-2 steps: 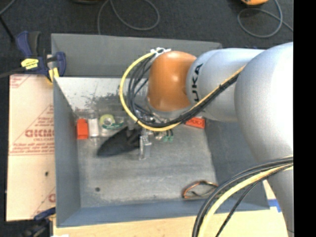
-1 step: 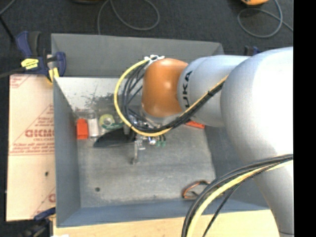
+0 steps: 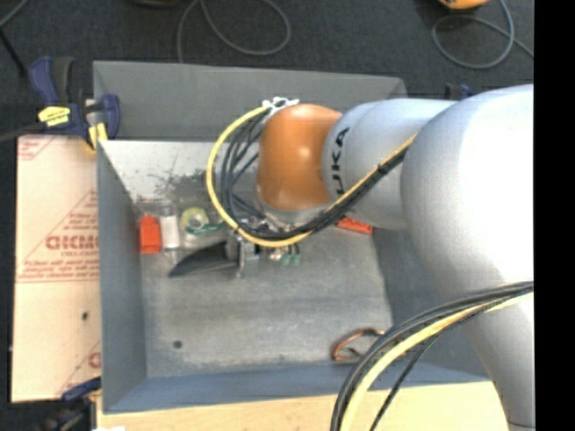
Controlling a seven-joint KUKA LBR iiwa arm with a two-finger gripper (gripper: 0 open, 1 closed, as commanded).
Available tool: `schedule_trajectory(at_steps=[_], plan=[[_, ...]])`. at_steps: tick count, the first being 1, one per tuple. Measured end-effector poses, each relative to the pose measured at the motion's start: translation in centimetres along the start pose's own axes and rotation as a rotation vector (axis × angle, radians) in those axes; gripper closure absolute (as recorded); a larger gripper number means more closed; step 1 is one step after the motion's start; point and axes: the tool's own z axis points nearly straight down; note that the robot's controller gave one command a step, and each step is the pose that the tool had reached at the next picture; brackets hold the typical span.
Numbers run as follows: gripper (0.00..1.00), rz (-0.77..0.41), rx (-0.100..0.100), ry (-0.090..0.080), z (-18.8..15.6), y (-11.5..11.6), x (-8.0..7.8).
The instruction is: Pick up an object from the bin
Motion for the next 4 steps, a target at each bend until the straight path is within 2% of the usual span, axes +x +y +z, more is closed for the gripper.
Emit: schedule_trajectory(at_steps=[2,3,4], plan=[[1.00,0.001,0.000,0.001,-0.4,-0.1,0.1],[1.00,0.002,0.002,0.011,-2.4,-0.1,0.4],[1.00,0.002,0.002,0.006,-4.5,-0.1,0.2]])
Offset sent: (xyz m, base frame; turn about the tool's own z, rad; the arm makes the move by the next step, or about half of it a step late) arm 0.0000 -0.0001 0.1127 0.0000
